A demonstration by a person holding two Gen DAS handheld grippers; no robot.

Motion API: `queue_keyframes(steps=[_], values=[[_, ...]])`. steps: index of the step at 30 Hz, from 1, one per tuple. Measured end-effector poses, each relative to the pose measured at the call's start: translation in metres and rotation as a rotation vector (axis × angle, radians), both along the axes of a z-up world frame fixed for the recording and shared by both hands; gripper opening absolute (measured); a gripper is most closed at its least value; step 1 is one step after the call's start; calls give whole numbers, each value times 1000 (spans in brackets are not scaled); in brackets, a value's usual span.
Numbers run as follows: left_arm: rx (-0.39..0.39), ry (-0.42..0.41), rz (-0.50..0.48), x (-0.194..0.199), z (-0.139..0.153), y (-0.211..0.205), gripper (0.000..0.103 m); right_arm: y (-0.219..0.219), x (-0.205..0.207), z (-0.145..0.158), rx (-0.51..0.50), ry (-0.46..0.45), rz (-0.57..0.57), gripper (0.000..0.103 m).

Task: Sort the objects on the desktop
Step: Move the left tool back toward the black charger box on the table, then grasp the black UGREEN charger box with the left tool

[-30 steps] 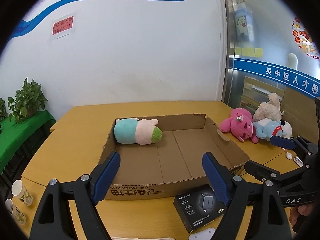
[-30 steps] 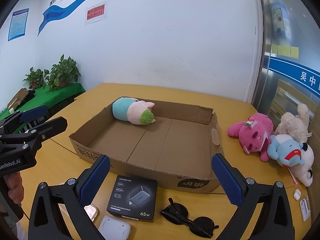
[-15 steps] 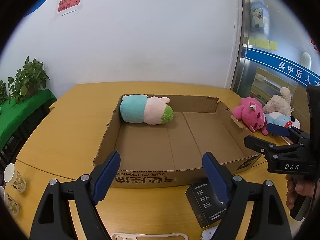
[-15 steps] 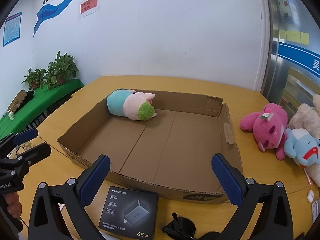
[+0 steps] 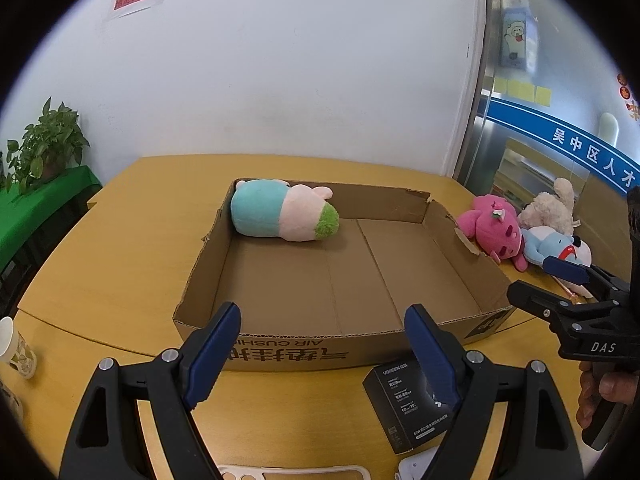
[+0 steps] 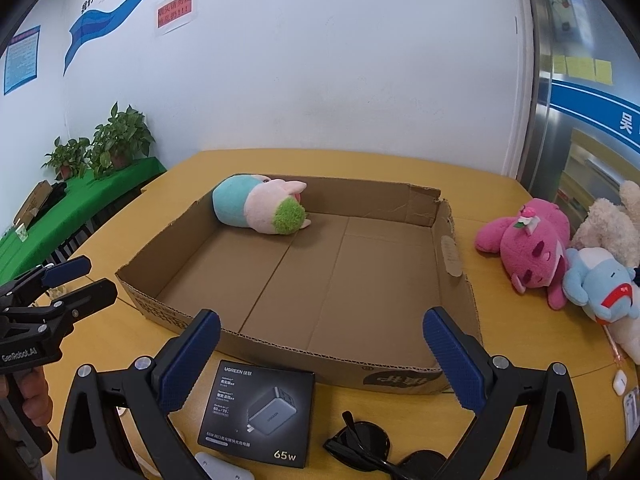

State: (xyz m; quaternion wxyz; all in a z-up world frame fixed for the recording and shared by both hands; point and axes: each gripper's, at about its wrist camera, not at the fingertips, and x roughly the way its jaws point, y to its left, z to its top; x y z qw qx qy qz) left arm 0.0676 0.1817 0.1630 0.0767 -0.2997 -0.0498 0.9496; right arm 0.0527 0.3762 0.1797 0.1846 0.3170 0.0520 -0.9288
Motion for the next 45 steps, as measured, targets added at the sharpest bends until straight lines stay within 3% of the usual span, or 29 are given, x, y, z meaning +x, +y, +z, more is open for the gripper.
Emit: queue_keyframes(steps=[10, 16, 22, 32, 34, 37, 39, 41, 45], values=[[-1, -59, -29, 0, -13, 12, 84, 22, 15, -5, -52, -20, 39, 103], [41, -141, -74, -9, -33, 20, 84, 17, 21, -40, -56, -118, 207, 103], [94, -243, -139, -18, -59, 25, 84, -2, 23, -85, -58, -276, 334, 103], [197, -383, -189, -25, -96, 13, 83, -33, -2, -133, -66, -415, 364, 103], [208, -403, -190, -27, -102, 10, 83, -39, -3, -134, -104, -446, 412, 103], [236, -438, -194, -30, -110, 4, 83, -42, 0, -126, -239, -453, 504, 103], [249, -461, -195, -32, -116, 1, 83, -45, 1, -123, -198, -414, 487, 103], [267, -486, -197, -34, -123, -1, 82, -51, 2, -129, -96, -410, 478, 103], [350, -527, -237, -36, -137, 0, 74, -63, 8, -138, -4, -410, 508, 103]])
